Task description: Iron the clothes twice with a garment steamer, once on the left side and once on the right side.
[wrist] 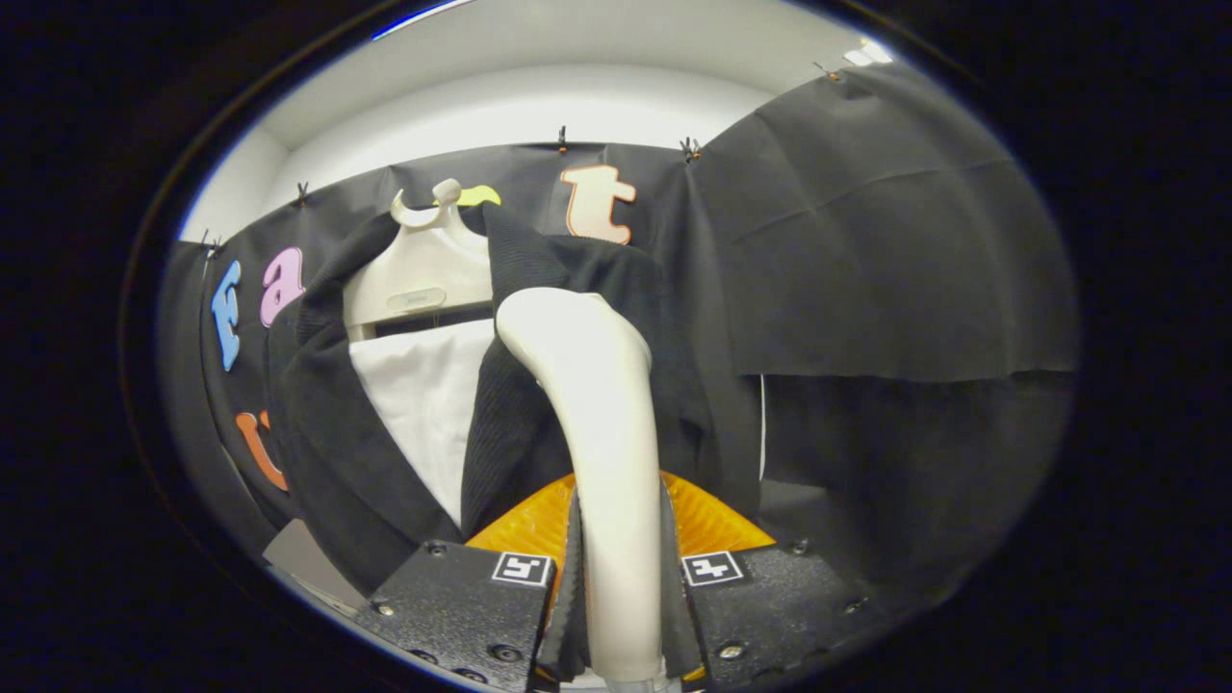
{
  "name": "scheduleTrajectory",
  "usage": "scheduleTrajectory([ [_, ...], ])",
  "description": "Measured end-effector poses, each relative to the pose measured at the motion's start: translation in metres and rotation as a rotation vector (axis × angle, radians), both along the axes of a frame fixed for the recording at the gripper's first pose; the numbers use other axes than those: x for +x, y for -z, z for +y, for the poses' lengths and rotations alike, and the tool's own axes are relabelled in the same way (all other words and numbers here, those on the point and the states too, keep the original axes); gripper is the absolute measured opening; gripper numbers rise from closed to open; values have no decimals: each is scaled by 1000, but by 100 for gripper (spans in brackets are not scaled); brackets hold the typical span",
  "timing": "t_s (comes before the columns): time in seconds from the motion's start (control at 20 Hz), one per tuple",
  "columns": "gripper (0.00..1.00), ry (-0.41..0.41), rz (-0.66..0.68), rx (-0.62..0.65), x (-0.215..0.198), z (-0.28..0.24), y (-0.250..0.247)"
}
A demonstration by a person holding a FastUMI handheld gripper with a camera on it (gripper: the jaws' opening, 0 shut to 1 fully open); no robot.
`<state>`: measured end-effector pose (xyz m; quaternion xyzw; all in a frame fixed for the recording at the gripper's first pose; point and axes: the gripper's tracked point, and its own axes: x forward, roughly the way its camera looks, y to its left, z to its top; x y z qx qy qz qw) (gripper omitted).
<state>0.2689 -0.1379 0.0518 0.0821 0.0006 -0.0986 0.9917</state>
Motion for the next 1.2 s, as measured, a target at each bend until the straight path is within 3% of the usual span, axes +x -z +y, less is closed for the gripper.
scheduleTrajectory([
  [1.2, 36, 164, 203, -112, -8, 19, 123],
])
